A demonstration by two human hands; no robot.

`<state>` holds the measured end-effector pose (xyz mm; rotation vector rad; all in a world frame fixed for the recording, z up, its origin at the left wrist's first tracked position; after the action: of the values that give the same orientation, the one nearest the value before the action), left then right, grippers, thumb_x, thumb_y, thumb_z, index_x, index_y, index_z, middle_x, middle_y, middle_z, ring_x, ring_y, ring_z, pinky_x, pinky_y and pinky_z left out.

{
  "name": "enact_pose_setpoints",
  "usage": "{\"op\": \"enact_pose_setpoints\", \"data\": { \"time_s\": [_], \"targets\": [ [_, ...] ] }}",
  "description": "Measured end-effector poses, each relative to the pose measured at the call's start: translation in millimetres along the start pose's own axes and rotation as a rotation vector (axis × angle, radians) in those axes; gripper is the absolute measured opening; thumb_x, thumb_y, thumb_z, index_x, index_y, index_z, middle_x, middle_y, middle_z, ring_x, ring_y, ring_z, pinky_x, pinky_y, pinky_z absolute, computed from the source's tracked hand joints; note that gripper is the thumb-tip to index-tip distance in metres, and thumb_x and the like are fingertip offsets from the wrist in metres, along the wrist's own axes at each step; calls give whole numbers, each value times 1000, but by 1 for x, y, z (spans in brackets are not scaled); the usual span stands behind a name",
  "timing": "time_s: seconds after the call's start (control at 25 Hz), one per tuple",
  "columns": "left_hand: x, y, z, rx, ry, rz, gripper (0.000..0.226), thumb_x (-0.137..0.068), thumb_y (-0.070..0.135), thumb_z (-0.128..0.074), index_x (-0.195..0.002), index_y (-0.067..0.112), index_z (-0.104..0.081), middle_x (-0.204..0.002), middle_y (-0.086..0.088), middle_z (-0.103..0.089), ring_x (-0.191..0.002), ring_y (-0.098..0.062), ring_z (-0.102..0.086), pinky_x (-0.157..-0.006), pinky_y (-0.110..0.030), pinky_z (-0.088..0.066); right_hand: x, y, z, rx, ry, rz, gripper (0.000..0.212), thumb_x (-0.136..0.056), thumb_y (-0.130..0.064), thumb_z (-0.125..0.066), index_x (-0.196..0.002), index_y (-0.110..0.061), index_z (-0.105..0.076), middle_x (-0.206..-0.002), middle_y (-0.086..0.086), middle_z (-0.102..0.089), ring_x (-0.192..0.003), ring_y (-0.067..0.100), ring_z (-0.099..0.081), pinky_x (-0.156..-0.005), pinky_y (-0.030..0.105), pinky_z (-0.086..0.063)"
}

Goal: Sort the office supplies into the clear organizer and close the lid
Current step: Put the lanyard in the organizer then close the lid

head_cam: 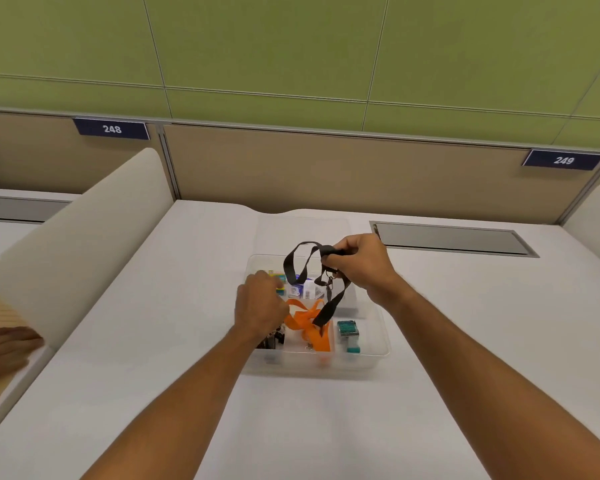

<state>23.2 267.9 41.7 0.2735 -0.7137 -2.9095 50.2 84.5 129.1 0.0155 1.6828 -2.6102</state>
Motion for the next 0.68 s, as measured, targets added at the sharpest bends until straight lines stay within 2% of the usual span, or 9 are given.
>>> {"op": "enact_pose_setpoints", "data": {
  "time_s": [0.16, 0.28, 0.36, 0.48, 0.68],
  "targets": [
    [6, -30, 5, -78, 56, 58, 55, -77, 13, -60, -131, 15, -54, -125, -8, -54, -117, -27, -45, -94, -37, -37, -2, 23, -23, 101, -60, -44, 8, -75, -9, -76, -73, -14, -70, -73, 6, -71, -65, 19, -70, -52, 24, -57],
    [7, -41, 6, -60, 48, 52, 53, -78, 12, -61, -131, 14, -53, -127, -9, -54, -119, -27, -44, -96, -39, -37, -5, 43, -28, 385, -137, -75, 5, -70, -9, -76, -73, -11, -72, -73, 10, -70, -69, 25, -69, -62, 37, -61],
    [7, -43, 5, -52, 29, 45, 53, -79, 14, -61, -131, 14, -53, -127, -10, -54, -120, -27, -44, -97, -39, -37, -3, 52, -33, 599, -187, -72, 12, -68, -12, -75, -80, -9, -71, -78, 9, -69, -74, 25, -67, -64, 37, -59],
    [8, -41, 0, -82, -7, 6, 53, -80, 16, -59, -133, 16, -52, -128, -9, -54, -119, -26, -44, -95, -38, -37, 3, 60, -51, 813, -248, -24, 20, -72, -14, -71, -90, -10, -66, -90, 10, -67, -82, 27, -65, -66, 33, -55],
    [12, -29, -9, -80, -101, -94, 52, -86, 19, -54, -137, 17, -48, -136, -7, -49, -123, -27, -43, -99, -40, -38, 13, 72, -86, 1020, -315, 134, 22, -82, -13, -65, -103, -8, -62, -102, 15, -63, -91, 32, -63, -73, 37, -52]
  ]
}}
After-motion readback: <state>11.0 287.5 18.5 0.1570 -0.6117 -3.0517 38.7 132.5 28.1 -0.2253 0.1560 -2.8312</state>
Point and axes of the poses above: each hand's wrist, its own x-axis away from the middle knuckle, its own z-axis out of the back of the hand, y = z × x, the point moved 2 cm from there along -x, towards the middle knuckle
